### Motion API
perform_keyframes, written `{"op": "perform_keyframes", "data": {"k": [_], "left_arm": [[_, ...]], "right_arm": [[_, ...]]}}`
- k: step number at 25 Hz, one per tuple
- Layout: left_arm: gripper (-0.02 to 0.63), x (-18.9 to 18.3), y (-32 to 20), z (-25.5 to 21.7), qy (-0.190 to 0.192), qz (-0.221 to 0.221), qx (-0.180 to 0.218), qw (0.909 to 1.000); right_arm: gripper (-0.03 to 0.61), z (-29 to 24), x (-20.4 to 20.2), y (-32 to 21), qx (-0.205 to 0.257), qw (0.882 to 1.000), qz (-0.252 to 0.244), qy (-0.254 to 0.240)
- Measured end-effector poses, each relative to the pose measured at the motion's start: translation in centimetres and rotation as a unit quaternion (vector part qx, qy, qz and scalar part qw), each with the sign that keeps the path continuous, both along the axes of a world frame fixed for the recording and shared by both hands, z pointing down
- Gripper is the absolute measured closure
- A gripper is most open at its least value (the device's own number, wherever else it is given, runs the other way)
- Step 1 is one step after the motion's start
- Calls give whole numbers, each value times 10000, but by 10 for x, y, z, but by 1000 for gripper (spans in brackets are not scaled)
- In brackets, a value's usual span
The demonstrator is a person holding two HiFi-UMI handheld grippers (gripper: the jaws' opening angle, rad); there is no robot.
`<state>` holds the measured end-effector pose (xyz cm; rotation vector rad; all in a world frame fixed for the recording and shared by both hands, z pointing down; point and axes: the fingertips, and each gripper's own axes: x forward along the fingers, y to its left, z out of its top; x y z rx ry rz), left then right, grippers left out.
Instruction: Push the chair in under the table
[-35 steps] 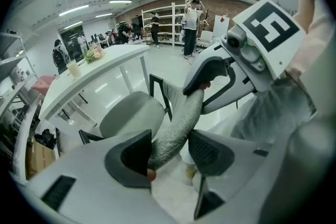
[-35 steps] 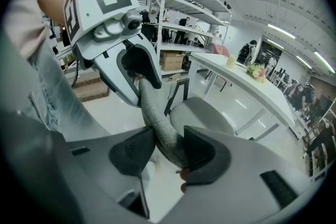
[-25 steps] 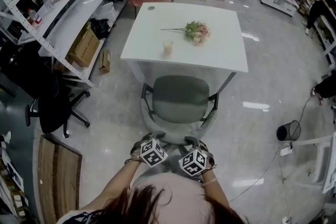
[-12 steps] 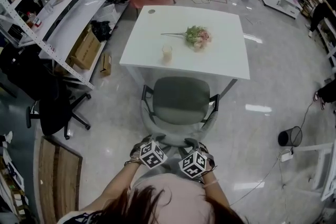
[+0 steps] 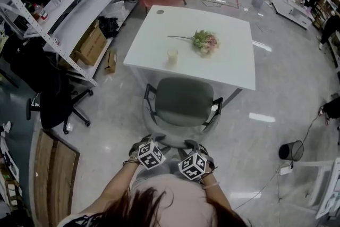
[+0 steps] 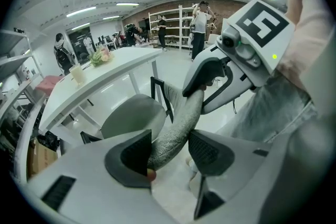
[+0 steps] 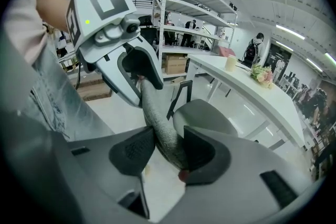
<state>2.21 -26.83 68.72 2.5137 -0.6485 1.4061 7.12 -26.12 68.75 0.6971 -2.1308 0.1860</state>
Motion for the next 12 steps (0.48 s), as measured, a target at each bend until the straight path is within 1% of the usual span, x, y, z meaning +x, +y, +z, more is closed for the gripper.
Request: {"op": "perform_keyframes", "data": {"k": [12], "left_arm": [[390, 1, -18, 2, 5, 6, -16, 10000]], "right_arm": [[408, 2, 1, -18, -95, 9999, -108, -22]]}}
